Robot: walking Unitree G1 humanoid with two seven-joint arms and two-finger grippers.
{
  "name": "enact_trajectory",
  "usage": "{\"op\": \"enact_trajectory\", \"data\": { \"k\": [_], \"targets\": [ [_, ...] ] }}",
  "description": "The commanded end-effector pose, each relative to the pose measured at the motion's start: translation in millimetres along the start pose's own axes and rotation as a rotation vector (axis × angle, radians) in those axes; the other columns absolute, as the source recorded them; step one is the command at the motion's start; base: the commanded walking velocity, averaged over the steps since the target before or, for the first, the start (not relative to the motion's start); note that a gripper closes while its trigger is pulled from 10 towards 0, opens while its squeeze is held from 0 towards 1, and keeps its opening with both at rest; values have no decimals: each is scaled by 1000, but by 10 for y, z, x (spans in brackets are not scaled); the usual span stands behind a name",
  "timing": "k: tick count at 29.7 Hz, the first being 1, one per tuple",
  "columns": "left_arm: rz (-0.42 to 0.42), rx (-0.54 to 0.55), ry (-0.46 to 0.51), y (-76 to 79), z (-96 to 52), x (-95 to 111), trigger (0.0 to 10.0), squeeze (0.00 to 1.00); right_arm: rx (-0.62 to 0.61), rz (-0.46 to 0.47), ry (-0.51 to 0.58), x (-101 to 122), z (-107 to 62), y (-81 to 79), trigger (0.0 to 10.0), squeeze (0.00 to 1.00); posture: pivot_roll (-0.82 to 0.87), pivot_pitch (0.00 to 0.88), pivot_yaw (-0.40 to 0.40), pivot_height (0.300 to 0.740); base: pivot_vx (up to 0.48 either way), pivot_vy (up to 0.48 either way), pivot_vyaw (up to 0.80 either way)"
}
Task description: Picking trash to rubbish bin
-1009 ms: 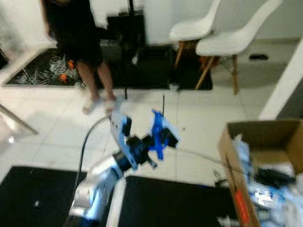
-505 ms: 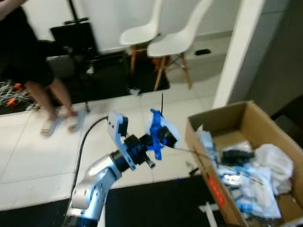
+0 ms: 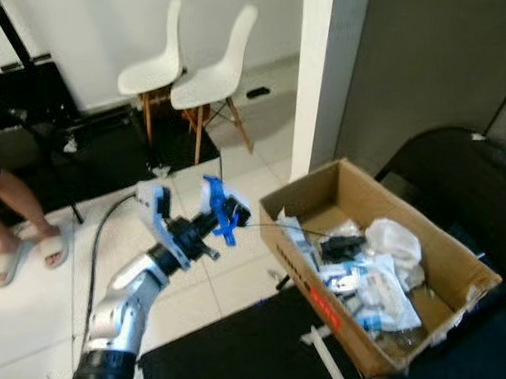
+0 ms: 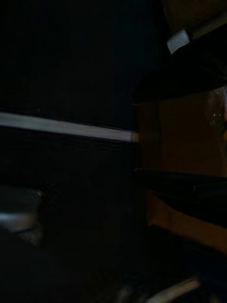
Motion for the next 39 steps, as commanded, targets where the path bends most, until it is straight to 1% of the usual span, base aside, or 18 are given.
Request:
{"op": "enact_trajectory", "data": {
  "k": [1, 2, 3, 4, 6, 7, 10, 12, 14, 18, 21, 26, 29, 30, 31, 33, 36, 39],
  "targets": [
    [20, 84, -32, -175, -91, -45, 10000, 0, 25, -6, -18, -49, 14, -127, 10000, 0, -4, 35, 89, 740, 0, 0, -775],
    [20, 84, -32, -175, -91, -45, 10000, 0, 25, -6, -18, -49, 14, -127, 10000, 0, -4, 35, 89, 740, 0, 0, -775],
    [33, 130, -33, -278, -127, -32, 10000, 0, 24, -8, -17, -40, 13, -127, 10000, 0, -1, 36, 89, 740, 0, 0, -775],
    [39, 145, -33, -310, -138, -27, 10000, 0, 23, -9, -17, -38, 13, -123, 10000, 0, -1, 36, 89, 740, 0, 0, -775],
    [44, 158, -35, -337, -146, -25, 10000, 0, 22, -9, -17, -39, 12, -115, 10000, 0, -1, 36, 89, 740, 0, 0, -775],
    [53, 178, -39, -378, -159, -24, 10000, 0, 17, -10, -19, -55, 10, -77, 10000, 0, -1, 36, 89, 740, 0, 0, -775],
    [61, 195, -44, -411, -169, -26, 10000, 0, 13, -10, -21, -73, 7, -42, 10000, 0, 0, 35, 88, 740, 0, 0, -775],
    [72, 221, -45, -461, -178, -20, 10000, 0, 6, -11, -25, -114, 2, 8, 10000, 0, -1, 34, 87, 740, 0, 0, -775],
    [76, 240, -37, -492, -173, -6, 10000, 0, 5, -11, -28, -146, 5, 0, 10000, 0, -1, 33, 84, 740, 0, 0, -775],
    [77, 237, -35, -491, -146, -15, 10000, 0, 8, -12, -26, -137, 11, -57, 10000, 0, 1, 32, 82, 740, 0, 0, -775],
    [78, 223, -35, -452, -107, -33, 10000, 0, 9, -14, -21, -101, 14, -89, 10000, 0, 0, 32, 81, 740, 0, 0, -775],
    [78, 220, -40, -431, -81, -61, 10000, 0, 6, -16, -14, -64, 14, -94, 10000, 0, -3, 31, 81, 740, 0, 0, -775],
    [79, 225, -41, -441, -76, -71, 10000, 0, -1, -17, -16, -86, 10, -51, 10000, 0, -5, 30, 79, 740, 0, 0, -775],
    [81, 236, -41, -462, -80, -74, 10000, 0, -9, -18, -22, -128, 5, 8, 10000, 0, -6, 29, 78, 740, 0, 0, -775],
    [81, 242, -42, -475, -84, -75, 10000, 0, -12, -18, -24, -141, 2, 32, 10000, 0, -6, 27, 77, 740, 0, 0, -775],
    [81, 247, -42, -485, -84, -77, 10000, 0, -15, -18, -25, -148, 1, 47, 10000, 0, -7, 27, 76, 740, 0, 0, -775],
    [68, 283, -66, -537, -87, -120, 10000, 0, -19, -20, -24, -140, -2, 65, 10000, 0, -7, 25, 74, 740, 0, 0, -775],
    [68, 306, -88, -573, -85, -157, 10000, 0, -18, -22, -19, -100, -1, 52, 10000, 0, -7, 25, 73, 740, 0, 0, -775]
  ]
}}
Point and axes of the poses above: a point about 5 cm out from each wrist's last joint towards the gripper, its own z axis pointing out of the wrist towards the gripper, its own x axis along the axis of the wrist's last joint, y = z × x, the point moved 4 cm from there along z, pointing out of the wrist towards the gripper, and after that the axes turned 10 degrees about z, right-handed, at the moved point
